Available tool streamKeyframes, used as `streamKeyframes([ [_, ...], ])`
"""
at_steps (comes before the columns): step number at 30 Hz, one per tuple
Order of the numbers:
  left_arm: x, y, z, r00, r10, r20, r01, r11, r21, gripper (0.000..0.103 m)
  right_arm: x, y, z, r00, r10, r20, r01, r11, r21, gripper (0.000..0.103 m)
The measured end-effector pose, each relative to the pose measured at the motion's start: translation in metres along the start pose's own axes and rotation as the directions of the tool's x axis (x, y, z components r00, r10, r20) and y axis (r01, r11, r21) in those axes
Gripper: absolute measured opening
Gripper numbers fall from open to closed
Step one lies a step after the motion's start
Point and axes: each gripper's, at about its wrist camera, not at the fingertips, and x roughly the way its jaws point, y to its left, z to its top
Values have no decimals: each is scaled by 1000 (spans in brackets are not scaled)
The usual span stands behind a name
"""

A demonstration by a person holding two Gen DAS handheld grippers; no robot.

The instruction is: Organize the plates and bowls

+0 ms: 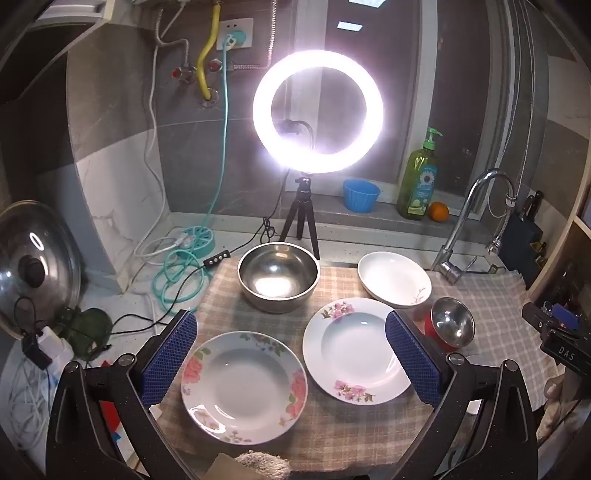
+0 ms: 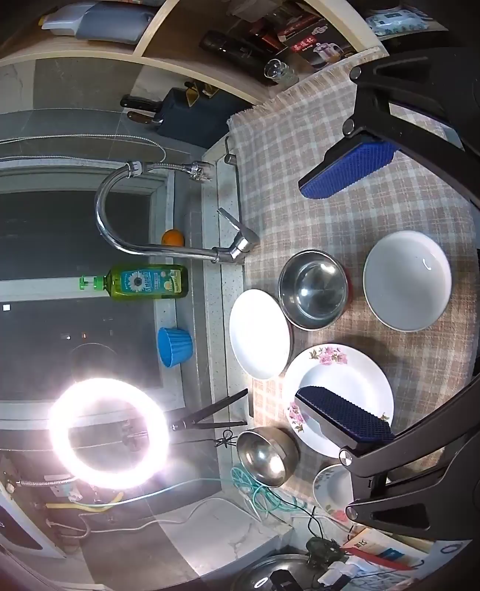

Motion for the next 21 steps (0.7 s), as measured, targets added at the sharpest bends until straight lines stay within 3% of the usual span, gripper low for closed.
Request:
streamKeyframes([
  [5,4,11,5,1000,-11,6,11,1000,-27,102,4,1,8,1000,10,10,-10,1000,-4,103],
  [8,0,0,6,999,28,29,-28,1000,2,102,9,-1,5,1000,23,21,-23,1000,2,103],
  [21,9,-6,5,999,31,30,-32,999,8,102,12,3,9,1000,27,12,-27,1000,-7,103],
])
